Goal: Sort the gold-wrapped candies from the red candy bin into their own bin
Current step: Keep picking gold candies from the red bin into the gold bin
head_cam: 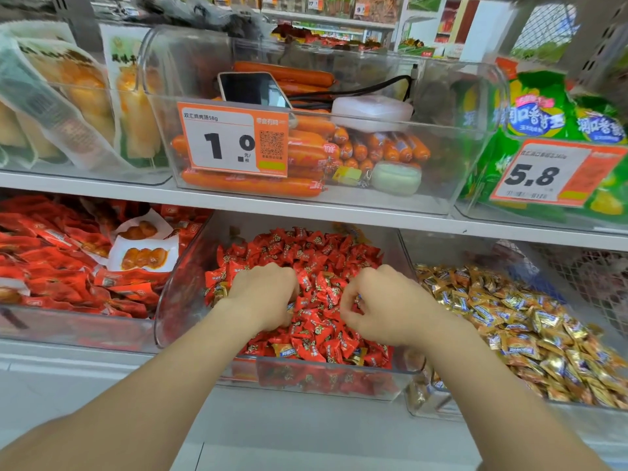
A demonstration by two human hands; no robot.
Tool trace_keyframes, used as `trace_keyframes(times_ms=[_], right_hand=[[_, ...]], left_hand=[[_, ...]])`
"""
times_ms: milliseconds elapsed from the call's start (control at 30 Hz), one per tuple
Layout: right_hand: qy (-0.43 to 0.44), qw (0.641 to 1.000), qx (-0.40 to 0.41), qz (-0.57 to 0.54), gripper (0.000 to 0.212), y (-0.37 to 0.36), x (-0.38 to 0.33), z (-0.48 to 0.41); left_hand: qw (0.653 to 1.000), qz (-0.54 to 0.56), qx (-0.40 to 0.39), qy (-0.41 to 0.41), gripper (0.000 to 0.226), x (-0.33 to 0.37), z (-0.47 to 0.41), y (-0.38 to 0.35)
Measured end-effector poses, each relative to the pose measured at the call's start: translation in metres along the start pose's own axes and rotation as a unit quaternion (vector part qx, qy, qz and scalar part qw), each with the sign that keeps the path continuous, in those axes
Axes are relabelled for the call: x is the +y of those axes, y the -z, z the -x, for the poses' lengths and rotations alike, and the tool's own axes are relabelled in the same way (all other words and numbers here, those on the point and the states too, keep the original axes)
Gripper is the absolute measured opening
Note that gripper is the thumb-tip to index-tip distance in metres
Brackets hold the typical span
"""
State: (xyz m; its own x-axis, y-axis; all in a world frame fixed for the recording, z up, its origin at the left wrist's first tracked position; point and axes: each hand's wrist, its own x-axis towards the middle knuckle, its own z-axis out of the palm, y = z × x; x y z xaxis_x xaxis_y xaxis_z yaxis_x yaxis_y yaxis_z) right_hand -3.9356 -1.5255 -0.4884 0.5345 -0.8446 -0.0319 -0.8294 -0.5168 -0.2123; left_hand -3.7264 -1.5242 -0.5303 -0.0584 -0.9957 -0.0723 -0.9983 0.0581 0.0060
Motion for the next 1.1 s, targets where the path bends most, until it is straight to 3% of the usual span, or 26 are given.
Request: trace_keyframes(times_ms=[100,300,433,533,633,733,900,1033,1100], right_hand=[[0.008,0.999,-0.044,0.022,0.014,0.005,0.005,0.000],[-0.005,0.976,-0.188,0.107,0.023,0.005,-0.003,0.000],[-0.037,0.978,-0.168,0.116,0.054,0.002,-0.007,-0.006],[-0.024,0.980,-0.162,0.116,0.033,-0.005,-0.005,-0.002],[0.010,0.984,-0.152,0.098,0.020,-0.008,-0.003,0.003],[0.018,0.995,-0.090,0.045,0.017,-0.001,0.000,0.008],[0.015,0.998,0.043,-0.039,0.041,0.001,-0.002,0.009],[0.030,0.996,0.066,-0.054,0.061,-0.009,-0.006,0.003],[0.043,0.995,0.065,-0.058,0.058,-0.011,-0.008,-0.003]], left_hand=[[1.000,0.027,-0.004,-0.014,0.014,-0.004,0.002,0.000],[0.997,0.061,-0.037,-0.031,0.033,-0.011,0.013,-0.001],[0.994,0.089,-0.030,-0.048,0.047,-0.020,0.024,0.005],[0.991,0.116,-0.018,-0.059,0.062,-0.030,0.030,0.007],[0.981,0.173,-0.033,-0.083,0.043,-0.034,0.036,0.011],[0.971,0.206,-0.071,-0.101,0.019,-0.035,0.042,0.016],[0.975,0.172,-0.120,-0.077,0.038,-0.034,0.041,0.007],[0.964,0.205,-0.151,-0.083,0.027,-0.031,0.038,0.006],[0.962,0.204,-0.163,-0.080,0.021,-0.030,0.039,0.009]])
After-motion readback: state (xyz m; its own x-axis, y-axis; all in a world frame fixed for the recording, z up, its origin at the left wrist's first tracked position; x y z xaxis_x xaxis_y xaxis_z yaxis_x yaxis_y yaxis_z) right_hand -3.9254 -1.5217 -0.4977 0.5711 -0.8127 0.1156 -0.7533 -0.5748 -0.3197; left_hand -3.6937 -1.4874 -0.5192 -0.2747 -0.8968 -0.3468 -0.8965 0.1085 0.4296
